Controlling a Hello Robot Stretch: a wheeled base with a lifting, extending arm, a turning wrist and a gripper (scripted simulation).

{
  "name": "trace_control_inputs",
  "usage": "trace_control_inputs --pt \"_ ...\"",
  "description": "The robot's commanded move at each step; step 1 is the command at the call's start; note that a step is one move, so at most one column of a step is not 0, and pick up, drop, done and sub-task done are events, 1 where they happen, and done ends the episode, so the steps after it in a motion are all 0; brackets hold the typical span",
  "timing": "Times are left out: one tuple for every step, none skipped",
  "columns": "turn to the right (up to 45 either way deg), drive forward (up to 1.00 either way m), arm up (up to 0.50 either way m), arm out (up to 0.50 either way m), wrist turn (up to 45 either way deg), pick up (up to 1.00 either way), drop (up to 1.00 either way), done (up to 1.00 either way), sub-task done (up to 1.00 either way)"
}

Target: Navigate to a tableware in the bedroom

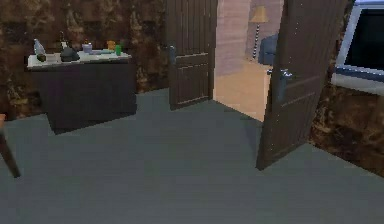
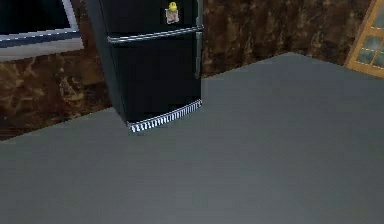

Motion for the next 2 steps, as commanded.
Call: trace_control_inputs --pt "0.0 0.40 0.00 0.00 0.0 0.00 0.00 0.00 0.00" --pt "0.0 1.00 0.00 0.00 0.0 0.00 0.00 0.00 0.00"
